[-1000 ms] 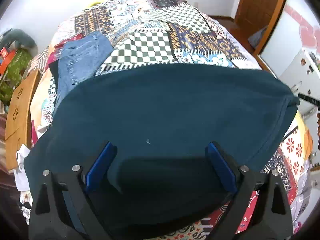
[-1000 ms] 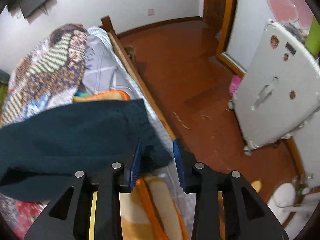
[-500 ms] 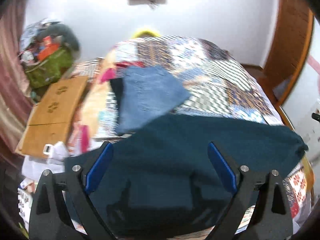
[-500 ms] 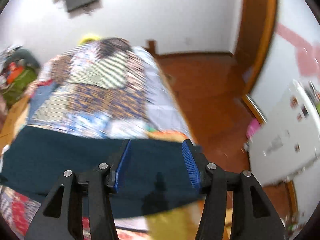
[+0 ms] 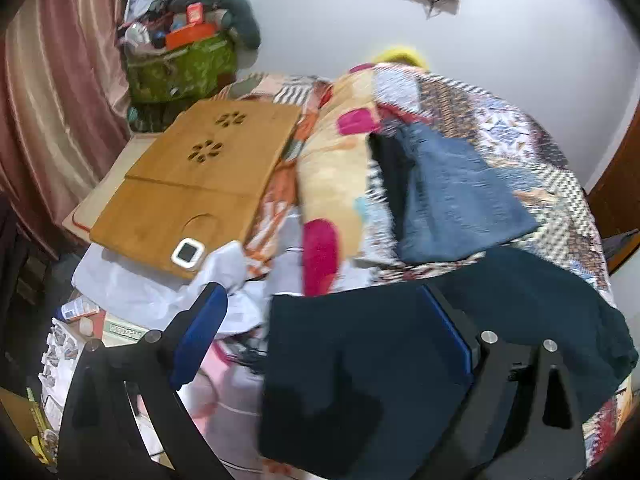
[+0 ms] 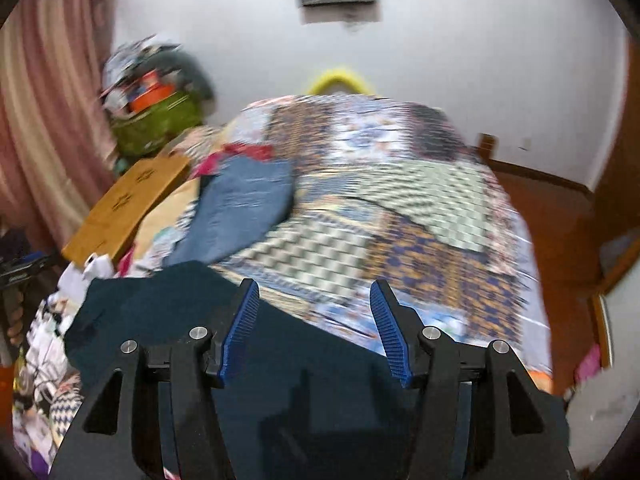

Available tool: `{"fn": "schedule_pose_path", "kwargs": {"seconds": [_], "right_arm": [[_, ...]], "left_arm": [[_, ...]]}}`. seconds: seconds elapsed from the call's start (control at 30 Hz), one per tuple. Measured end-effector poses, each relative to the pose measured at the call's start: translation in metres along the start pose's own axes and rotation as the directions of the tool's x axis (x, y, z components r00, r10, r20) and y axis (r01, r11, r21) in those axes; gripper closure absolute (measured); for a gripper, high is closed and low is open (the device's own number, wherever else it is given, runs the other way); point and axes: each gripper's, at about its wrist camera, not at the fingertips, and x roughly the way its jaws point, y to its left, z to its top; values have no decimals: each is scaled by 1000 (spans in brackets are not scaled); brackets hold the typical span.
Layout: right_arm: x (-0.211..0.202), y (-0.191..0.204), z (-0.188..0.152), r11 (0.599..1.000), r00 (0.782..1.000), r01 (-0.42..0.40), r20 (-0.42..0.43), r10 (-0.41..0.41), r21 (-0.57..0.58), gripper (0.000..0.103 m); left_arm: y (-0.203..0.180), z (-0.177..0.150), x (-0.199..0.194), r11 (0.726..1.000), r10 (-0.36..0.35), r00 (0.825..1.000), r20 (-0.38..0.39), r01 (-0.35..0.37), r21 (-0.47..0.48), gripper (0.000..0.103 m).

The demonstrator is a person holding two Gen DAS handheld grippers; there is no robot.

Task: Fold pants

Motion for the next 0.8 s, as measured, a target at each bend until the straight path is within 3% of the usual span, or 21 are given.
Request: {"fn": "schedule_pose_path", "kwargs": {"seconds": [0.07, 0.17, 0.3, 0.37, 0.47, 0.63, 0.7, 0.73, 0.8], "right_arm": [[20, 24, 8, 998, 999, -35, -27, 34, -52, 47], [48, 53, 15, 990, 996, -65, -66, 57, -121, 44], [90, 88, 22, 974, 986, -111, -142, 84, -196, 44], [108, 100, 24, 967, 980, -135, -176, 97, -217, 44], [142, 113, 24, 961, 962, -174, -248, 118, -216, 44], [185, 118, 22, 962, 925, -221, -346, 155, -159, 44], [197, 119, 20, 961, 906, -244, -383, 179, -128, 44], [205, 120, 18, 958, 887, -265, -416, 200, -105, 44], [213, 123, 16, 958, 877, -271, -434, 206, -92, 45]], "left_arm": [[18, -2, 14, 1000, 25, 1000, -19, -25, -16, 7], [35, -7, 40, 999, 2, 997, -73, -6, -54, 8], [44, -16, 74, 996, -48, 987, -156, 35, -87, 24], [41, -21, 90, 995, -69, 979, -194, 53, -84, 26], [37, -26, 111, 991, -116, 963, -242, 97, -89, 28], [26, -32, 134, 984, -178, 932, -316, 162, -76, 44], [24, -34, 139, 984, -180, 930, -322, 166, -70, 48], [24, -35, 140, 983, -186, 928, -323, 172, -71, 55], [26, -36, 139, 979, -199, 931, -306, 178, -96, 65]]}}
